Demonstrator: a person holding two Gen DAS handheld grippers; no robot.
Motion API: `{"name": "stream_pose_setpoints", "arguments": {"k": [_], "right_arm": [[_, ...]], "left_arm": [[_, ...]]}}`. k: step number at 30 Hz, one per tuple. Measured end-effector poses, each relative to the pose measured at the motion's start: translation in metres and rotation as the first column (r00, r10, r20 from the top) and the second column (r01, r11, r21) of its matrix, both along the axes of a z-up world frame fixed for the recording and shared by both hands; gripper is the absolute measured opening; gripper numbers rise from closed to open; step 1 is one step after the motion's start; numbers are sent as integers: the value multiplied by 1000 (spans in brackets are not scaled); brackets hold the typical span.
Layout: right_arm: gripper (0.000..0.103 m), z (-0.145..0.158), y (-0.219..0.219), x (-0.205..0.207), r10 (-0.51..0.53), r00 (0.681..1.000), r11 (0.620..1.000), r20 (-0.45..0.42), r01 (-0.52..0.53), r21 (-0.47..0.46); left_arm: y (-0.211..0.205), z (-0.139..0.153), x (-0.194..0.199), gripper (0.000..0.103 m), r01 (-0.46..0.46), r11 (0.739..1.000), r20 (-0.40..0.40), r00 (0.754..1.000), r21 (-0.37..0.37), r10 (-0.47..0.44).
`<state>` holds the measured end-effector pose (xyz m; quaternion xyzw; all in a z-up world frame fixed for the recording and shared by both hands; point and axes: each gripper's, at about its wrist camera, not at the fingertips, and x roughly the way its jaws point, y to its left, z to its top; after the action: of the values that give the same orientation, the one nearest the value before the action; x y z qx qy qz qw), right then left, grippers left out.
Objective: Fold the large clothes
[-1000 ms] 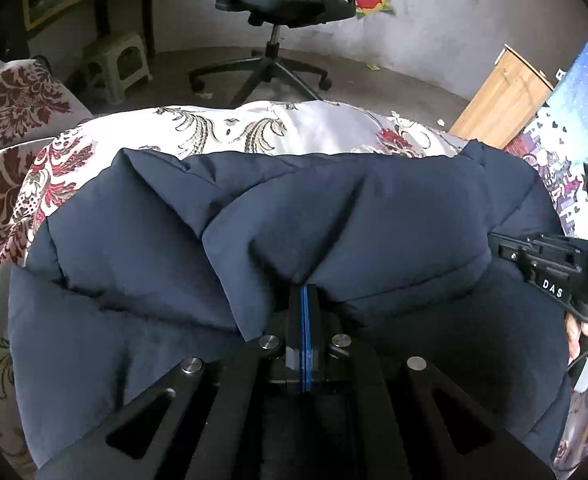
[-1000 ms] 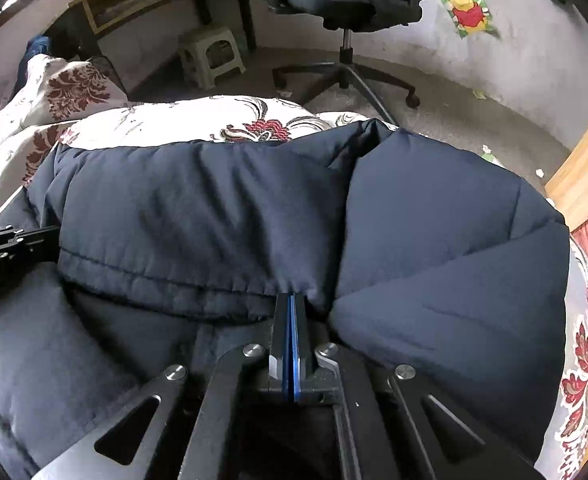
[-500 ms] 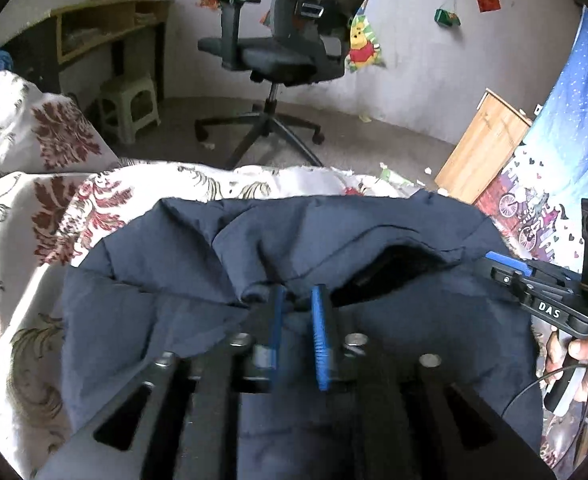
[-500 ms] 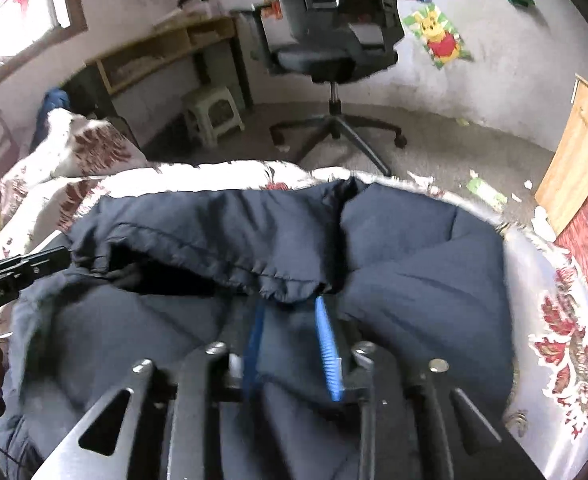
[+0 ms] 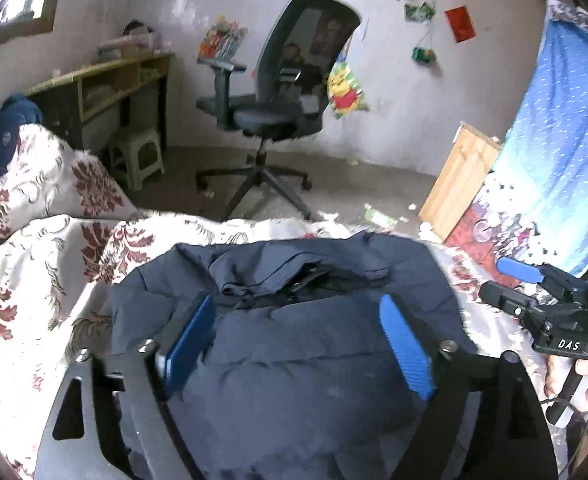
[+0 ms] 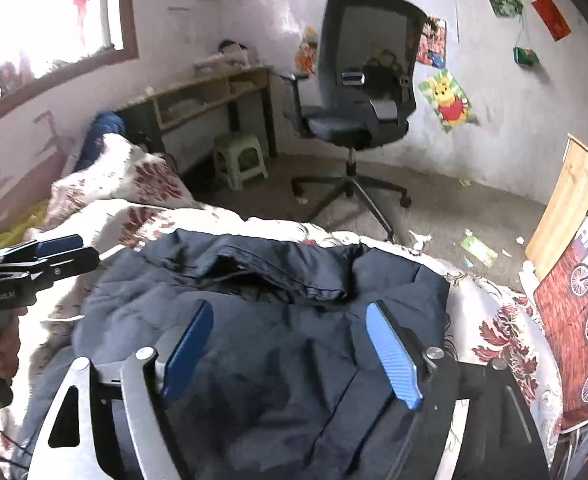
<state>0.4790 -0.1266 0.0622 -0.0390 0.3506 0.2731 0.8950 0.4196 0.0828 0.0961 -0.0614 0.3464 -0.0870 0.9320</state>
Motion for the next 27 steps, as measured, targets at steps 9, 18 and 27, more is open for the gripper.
{"name": "stream_pose_setpoints", "arguments": {"k": [9,18,27], "right_arm": [[87,41,-15,-70,51,998,999,-43,-51,-6],[87,54,-36,-153,115,993,993,11,-115,12],[91,18,-48,-205,132,987,991,87,-134,18]], "left_arm": [[-10,57,-85,96,3,1000,102,995,-9,-3],[-16,53,-163,96,-2,1000,84,996,17,1],[-22,-3,-218,96,29,996,36,999,88,-32]]}}
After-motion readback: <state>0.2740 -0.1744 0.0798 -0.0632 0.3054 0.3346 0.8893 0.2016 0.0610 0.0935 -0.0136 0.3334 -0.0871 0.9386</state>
